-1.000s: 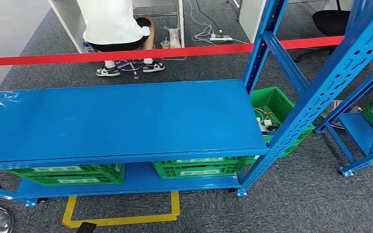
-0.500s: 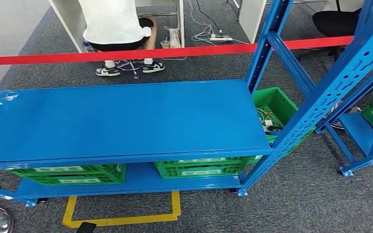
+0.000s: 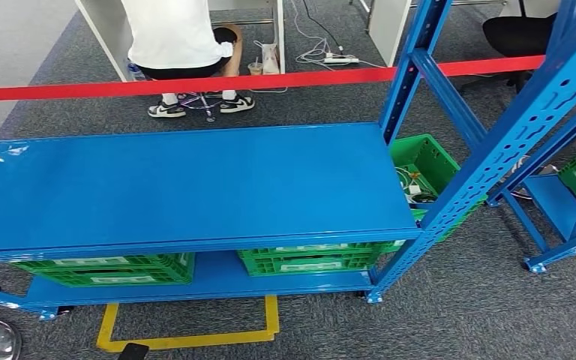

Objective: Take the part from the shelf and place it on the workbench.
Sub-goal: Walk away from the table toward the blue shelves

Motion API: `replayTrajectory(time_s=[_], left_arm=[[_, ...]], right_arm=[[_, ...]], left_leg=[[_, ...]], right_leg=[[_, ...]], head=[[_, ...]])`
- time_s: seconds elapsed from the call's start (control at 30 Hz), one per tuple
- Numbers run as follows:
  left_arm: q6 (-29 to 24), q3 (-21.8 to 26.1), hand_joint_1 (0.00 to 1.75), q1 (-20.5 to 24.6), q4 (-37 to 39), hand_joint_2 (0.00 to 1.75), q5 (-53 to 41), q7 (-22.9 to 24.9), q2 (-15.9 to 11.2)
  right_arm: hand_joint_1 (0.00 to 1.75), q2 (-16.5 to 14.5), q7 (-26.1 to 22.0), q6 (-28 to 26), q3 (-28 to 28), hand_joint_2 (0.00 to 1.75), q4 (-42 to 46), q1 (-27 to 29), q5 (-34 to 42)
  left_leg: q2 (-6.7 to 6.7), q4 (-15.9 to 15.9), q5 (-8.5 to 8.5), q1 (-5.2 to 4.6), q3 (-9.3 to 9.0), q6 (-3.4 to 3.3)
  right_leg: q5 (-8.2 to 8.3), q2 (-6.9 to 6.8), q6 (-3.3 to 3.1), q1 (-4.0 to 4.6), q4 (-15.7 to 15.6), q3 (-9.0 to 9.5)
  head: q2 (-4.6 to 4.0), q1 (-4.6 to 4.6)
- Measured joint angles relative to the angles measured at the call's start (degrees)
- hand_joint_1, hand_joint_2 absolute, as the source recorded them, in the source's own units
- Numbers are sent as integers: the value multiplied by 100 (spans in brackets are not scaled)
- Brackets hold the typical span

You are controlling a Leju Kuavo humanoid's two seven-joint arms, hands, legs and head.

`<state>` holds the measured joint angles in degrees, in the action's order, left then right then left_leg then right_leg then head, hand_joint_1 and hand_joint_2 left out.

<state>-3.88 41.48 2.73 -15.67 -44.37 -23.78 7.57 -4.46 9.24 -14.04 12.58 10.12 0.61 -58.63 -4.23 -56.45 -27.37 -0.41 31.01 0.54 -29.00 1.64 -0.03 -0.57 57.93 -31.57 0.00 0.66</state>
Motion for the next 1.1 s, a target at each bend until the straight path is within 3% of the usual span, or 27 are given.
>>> replayTrajectory(time_s=[0.43, 0.5, 0.57, 0.63, 0.7, 0.73, 0.77, 0.8, 0.83, 0.87, 0.9, 0.97, 1.03, 1.1], left_arm=[[-5, -6, 0, 22, 10, 0, 14, -1, -3], [-9, -6, 0, 23, 11, 0, 15, -1, -19], [-14, -7, 0, 27, 12, 0, 16, 1, -29], [-17, -9, 0, 31, 14, 0, 17, 5, -22], [-22, -10, 0, 28, 20, 0, 23, 12, -22], [-23, -10, 0, 25, 24, 0, 31, 15, -24], [-26, -10, 0, 22, 30, 0, 39, 15, -24], [-27, -10, 0, 22, 35, 0, 48, 15, -23], [-28, -10, 0, 23, 39, 0, 56, 15, -21], [-31, -10, 0, 26, 41, 0, 60, 15, -22], [-33, -10, 0, 31, 42, 0, 63, 15, -28], [-40, -11, 0, 42, 45, 0, 66, 14, -40], [-49, -13, 0, 44, 51, 0, 66, 13, -45], [-57, -14, 0, 43, 57, 0, 67, 13, -42]], right_arm=[[0, 0, -177, 116, 18, 0, 0, -3, 32], [0, -7, -196, 102, 17, 0, 0, -3, -3], [0, -13, -203, 86, 14, 0, 1, -6, -32], [0, -13, -203, 72, 8, 0, 1, -19, -65], [0, -13, -201, 67, -1, 0, 1, -33, -91], [0, -13, -199, 67, -4, 0, 1, -34, -97], [0, -13, -196, 67, -7, 0, 1, -33, -100], [0, -13, -191, 67, -7, 0, 0, -30, -101], [0, -13, -186, 68, -7, 0, 0, -27, -102], [0, -15, -181, 69, -7, 0, -1, -27, -101], [0, -21, -179, 73, -7, 0, -5, -28, -101], [0, -30, -183, 80, -8, 0, -14, -33, -98], [0, -28, -185, 78, -7, 0, -18, -27, -90], [0, -25, -187, 72, -6, 0, -19, -16, -68]], left_leg=[[0, -1, -1, -1, 0, -2], [1, 14, 2, -17, -7, -62], [4, 194, 88, 1, -106, -176], [8, 393, 185, 41, -221, -235], [2, 424, 187, 52, -244, -230], [-14, 418, 176, 61, -245, -213], [-45, 405, 162, 74, -248, -186], [-91, 381, 143, 98, -249, -148], [-145, 338, 114, 129, -249, -94], [-197, 278, 72, 159, -238, -31], [-243, 199, 22, 179, -210, 34], [-313, 89, -39, 188, -144, 125], [-378, 63, -46, 200, -109, 168], [-155, -95, -134, 196, -35, 198]], right_leg=[[0, 0, 1, -1, -1, 1], [23, -5, 56, -24, -55, 21], [29, -27, 119, -34, -108, 43], [-162, -65, 142, -23, 188, -94], [-515, -91, 189, -48, 908, -448], [-621, -97, 223, -71, 1211, -605], [-620, -99, 261, -97, 1339, -675], [-496, -98, 298, -123, 1222, -620], [-293, -74, 337, -153, 902, -455], [-148, 43, 384, -186, 537, -253], [-56, 162, 389, -202, 235, -77], [-78, 317, 307, -196, 45, 63], [-86, 206, 163, -169, 82, 61], [-87, 94, 78, -160, 75, 77]], head=[[0, -1], [0, 4], [-1, 5], [-2, -15], [-2, -30], [-2, -33], [-2, -30], [-2, -31], [-2, -34], [-2, -36], [-2, -55], [-2, -72], [-1, -63], [-1, -24]])
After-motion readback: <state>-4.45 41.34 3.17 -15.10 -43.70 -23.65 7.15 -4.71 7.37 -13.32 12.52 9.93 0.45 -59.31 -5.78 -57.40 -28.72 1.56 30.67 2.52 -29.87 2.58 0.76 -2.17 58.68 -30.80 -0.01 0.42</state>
